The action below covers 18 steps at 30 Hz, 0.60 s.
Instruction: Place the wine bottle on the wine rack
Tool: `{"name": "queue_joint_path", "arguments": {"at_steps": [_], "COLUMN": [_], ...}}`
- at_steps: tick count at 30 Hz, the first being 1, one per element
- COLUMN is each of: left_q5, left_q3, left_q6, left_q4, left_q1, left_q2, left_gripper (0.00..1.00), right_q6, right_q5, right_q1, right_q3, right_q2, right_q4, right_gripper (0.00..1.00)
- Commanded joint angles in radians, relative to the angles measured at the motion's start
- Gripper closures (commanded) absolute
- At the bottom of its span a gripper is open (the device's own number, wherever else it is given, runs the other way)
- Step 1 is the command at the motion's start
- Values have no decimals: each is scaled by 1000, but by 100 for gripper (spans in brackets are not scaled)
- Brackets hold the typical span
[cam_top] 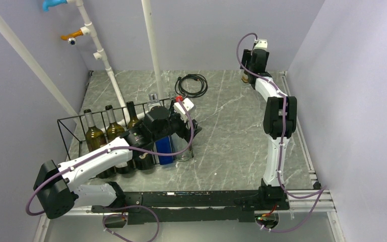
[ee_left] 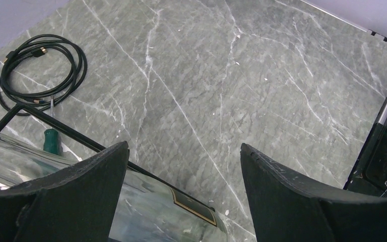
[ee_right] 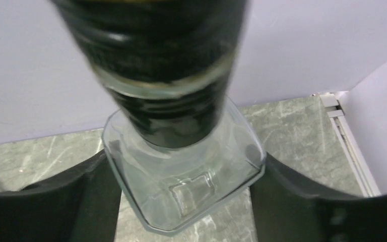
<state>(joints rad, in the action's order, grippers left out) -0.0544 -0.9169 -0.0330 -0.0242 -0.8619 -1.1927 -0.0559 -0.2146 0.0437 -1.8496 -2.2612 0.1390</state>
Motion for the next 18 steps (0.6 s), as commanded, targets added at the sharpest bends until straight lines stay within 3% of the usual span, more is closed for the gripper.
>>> {"name": "queue_joint_path", "arguments": {"at_steps": [1, 5, 9, 14, 18], "left_q5": [21, 30, 47, 51, 51], "left_q3": [-48, -55, -61, -70, -74], "left_q6": [21, 21, 21, 15, -3], "left_q4": [-15, -6, 5, 17, 21], "left_q1": [-2, -3, -2, 10, 15], "left_q2": [3, -5, -7, -6, -6], "left_gripper": [14, 14, 14, 14, 14], "right_q6": [-30, -66, -138, -274, -283], "right_q5": [79, 145, 262, 418, 403], "right_q1": [6, 6, 8, 41, 128], "right_q3": [63, 164, 312, 702, 938], "right_q2": [35, 109, 234, 510, 748], "right_q4": [48, 51, 37, 144, 110], "right_gripper": [50, 76, 92, 98, 100]}}
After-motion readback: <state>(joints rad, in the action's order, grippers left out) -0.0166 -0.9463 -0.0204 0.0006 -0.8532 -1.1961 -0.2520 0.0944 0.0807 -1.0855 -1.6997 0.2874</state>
